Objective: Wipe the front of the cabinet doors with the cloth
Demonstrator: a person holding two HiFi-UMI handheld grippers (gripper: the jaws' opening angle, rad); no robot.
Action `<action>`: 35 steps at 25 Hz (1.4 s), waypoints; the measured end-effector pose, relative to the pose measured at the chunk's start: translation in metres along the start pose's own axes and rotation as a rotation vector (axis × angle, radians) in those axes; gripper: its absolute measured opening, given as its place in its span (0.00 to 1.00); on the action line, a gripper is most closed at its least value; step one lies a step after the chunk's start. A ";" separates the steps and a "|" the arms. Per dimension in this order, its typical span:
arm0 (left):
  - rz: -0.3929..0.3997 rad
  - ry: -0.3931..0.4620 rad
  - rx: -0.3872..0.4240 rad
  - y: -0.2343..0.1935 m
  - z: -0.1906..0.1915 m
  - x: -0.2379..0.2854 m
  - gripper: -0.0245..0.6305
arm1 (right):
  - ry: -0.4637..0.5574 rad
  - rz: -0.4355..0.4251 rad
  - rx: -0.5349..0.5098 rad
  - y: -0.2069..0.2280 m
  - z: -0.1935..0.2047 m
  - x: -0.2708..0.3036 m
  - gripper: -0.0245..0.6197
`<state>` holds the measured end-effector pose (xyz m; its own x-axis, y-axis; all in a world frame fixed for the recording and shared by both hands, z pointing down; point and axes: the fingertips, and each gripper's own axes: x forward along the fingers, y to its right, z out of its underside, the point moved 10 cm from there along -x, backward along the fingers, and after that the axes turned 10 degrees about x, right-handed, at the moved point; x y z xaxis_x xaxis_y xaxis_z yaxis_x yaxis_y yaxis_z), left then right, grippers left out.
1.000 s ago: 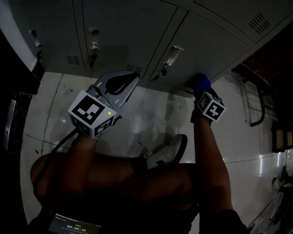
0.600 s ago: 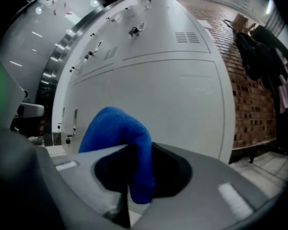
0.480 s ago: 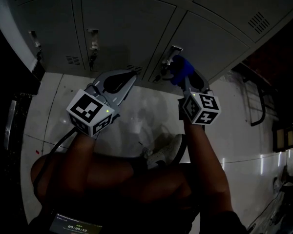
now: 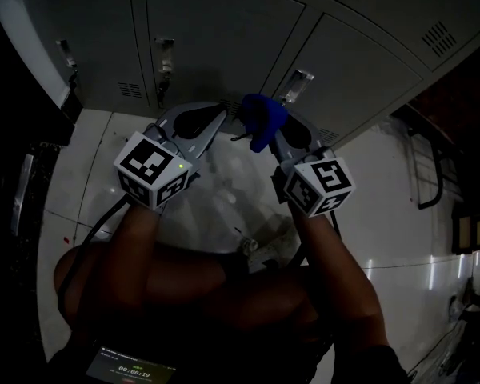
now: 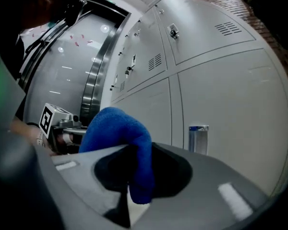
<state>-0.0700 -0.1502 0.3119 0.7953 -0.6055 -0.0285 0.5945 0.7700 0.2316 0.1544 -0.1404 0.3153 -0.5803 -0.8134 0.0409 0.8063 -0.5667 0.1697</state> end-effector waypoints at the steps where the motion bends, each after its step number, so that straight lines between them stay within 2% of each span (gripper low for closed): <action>1: -0.006 -0.003 -0.003 -0.002 0.002 0.000 0.05 | -0.002 -0.008 -0.011 -0.003 0.001 0.001 0.15; 7: -0.012 -0.014 -0.022 -0.003 0.014 -0.002 0.05 | 0.020 -0.014 -0.040 -0.009 0.001 0.002 0.15; 19: -0.011 -0.005 0.000 0.001 0.012 -0.001 0.05 | 0.013 -0.033 -0.067 -0.012 -0.001 0.003 0.15; 35: -0.004 -0.001 0.000 0.002 0.012 -0.001 0.05 | -0.014 -0.030 -0.047 -0.011 0.006 0.007 0.15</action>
